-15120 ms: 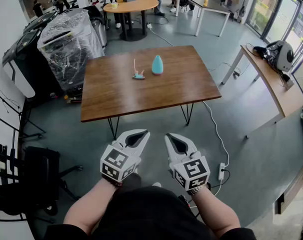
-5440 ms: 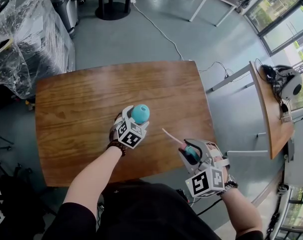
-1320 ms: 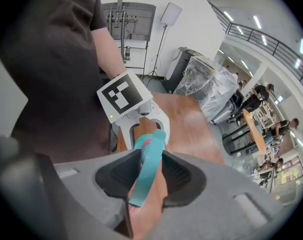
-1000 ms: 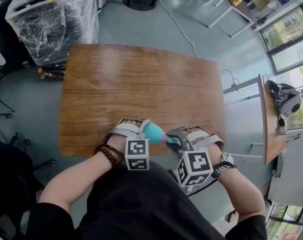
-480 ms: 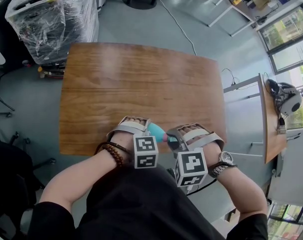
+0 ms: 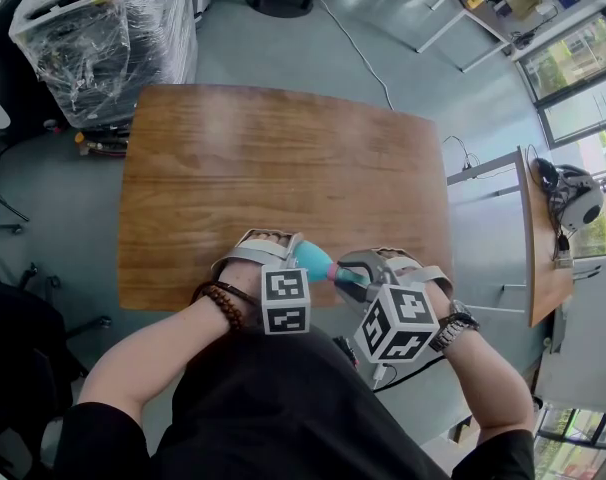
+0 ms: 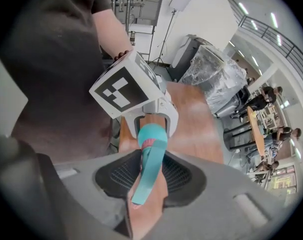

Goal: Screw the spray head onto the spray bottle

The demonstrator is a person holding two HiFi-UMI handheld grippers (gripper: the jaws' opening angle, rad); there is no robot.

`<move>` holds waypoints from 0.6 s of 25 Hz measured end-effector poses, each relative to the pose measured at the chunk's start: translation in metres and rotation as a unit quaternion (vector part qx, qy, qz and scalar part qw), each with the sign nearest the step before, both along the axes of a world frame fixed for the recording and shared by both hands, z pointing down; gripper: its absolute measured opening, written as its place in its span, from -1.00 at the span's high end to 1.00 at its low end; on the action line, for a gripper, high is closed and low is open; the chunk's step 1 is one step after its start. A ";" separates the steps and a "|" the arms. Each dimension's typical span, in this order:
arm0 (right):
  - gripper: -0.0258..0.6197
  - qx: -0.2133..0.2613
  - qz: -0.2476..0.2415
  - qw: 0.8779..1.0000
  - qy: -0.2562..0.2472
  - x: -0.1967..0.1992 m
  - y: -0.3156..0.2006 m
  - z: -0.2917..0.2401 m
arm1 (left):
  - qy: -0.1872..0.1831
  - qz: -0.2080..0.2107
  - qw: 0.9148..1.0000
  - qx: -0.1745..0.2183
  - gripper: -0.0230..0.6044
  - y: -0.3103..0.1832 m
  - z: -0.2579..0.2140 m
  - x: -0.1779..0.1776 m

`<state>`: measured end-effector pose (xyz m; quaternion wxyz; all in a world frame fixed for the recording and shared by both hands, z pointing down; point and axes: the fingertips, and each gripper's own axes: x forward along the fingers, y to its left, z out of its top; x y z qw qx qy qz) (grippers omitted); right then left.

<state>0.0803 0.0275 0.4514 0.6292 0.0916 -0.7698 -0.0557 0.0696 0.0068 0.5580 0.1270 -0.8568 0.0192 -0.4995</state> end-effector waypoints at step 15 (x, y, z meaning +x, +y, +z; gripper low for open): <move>0.47 -0.001 0.015 0.994 -0.105 -0.014 -0.004 -0.026 | 0.135 0.003 0.989 -0.060 -0.36 0.005 -0.022 0.013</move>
